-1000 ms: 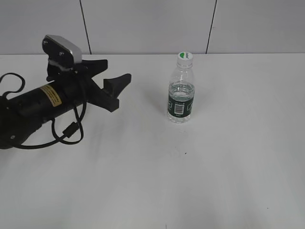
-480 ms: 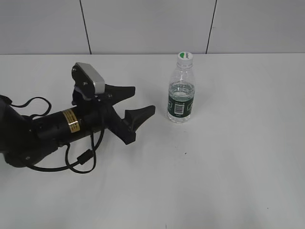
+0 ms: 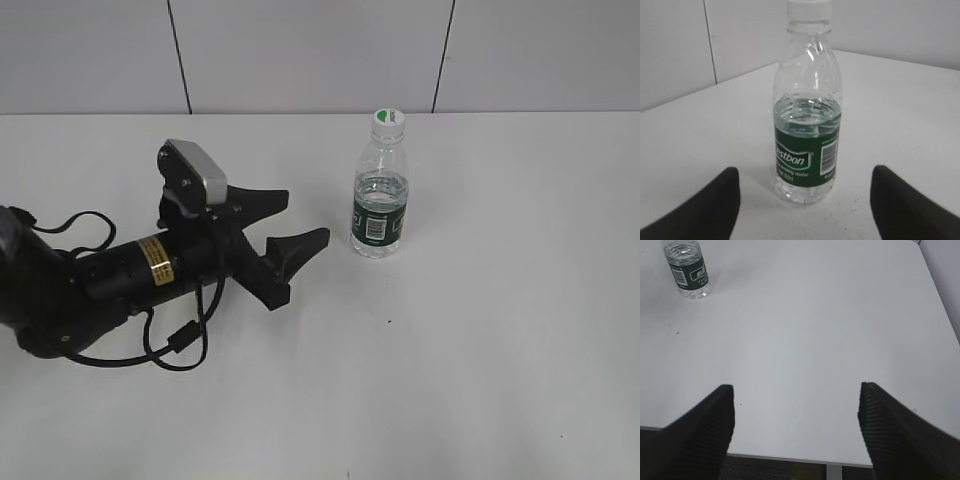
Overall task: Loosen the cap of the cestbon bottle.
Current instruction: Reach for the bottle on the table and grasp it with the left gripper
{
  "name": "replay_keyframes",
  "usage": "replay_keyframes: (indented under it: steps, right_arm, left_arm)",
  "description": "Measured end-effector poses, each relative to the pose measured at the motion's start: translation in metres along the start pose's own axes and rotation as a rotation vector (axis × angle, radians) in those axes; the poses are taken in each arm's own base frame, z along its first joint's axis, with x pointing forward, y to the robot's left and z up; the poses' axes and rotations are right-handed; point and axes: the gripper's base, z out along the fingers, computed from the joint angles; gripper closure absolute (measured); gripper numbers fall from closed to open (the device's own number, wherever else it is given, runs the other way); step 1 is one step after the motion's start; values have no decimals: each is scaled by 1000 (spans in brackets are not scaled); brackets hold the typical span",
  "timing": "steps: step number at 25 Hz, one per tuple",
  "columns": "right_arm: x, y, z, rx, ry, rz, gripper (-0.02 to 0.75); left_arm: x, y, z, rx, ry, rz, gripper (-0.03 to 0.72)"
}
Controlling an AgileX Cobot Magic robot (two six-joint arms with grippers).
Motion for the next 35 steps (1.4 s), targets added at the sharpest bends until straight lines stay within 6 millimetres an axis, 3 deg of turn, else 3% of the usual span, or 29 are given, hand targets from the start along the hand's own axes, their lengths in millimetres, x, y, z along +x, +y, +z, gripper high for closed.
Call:
replay_keyframes:
  steps: [9, 17, 30, 35]
  right_arm:
    - [0, 0, 0, 0, 0, 0, 150]
    - [0, 0, 0, 0, -1, 0, 150]
    - [0, 0, 0, 0, -1, 0, 150]
    - [0, 0, 0, 0, -1, 0, 150]
  left_arm:
    - [8, -3, 4, 42, 19, 7, 86]
    - [-4, 3, 17, 14, -37, 25, 80]
    - [33, -6, 71, 36, -44, 0, 97]
    - [39, 0, 88, 15, -73, -51, 97]
